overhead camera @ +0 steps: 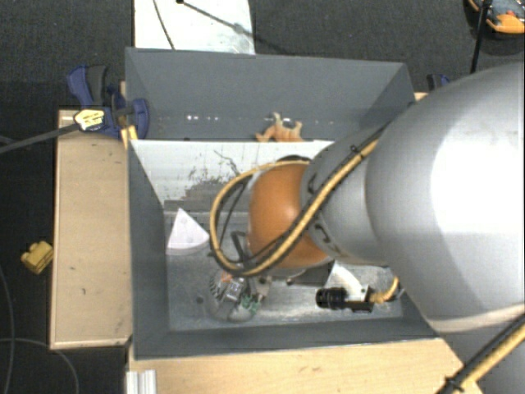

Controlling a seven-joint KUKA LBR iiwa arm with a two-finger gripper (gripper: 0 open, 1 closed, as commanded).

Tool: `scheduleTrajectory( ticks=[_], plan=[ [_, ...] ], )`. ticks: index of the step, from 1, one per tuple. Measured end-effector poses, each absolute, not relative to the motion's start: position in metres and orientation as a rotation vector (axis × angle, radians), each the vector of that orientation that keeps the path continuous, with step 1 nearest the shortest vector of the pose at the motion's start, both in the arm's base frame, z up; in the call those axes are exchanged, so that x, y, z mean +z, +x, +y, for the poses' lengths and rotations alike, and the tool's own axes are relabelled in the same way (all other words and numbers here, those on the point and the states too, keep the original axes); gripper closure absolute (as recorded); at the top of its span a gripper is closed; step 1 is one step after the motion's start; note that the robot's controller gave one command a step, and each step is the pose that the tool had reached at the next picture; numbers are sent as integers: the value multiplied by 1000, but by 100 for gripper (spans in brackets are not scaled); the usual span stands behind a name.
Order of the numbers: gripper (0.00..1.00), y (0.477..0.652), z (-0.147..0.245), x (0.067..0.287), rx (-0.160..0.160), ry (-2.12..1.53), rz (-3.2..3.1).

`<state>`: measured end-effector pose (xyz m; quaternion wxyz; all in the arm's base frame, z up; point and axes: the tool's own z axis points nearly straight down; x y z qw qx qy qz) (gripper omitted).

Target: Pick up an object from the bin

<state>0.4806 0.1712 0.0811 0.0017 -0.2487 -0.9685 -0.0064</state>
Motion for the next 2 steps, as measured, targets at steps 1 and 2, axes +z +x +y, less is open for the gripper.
scheduleTrajectory(
  ticks=[1,2],
  plan=[
    [100,481,171,89,-14,-780,-3044],
    [100,481,170,93,-7,-780,-3045]
  ],
)
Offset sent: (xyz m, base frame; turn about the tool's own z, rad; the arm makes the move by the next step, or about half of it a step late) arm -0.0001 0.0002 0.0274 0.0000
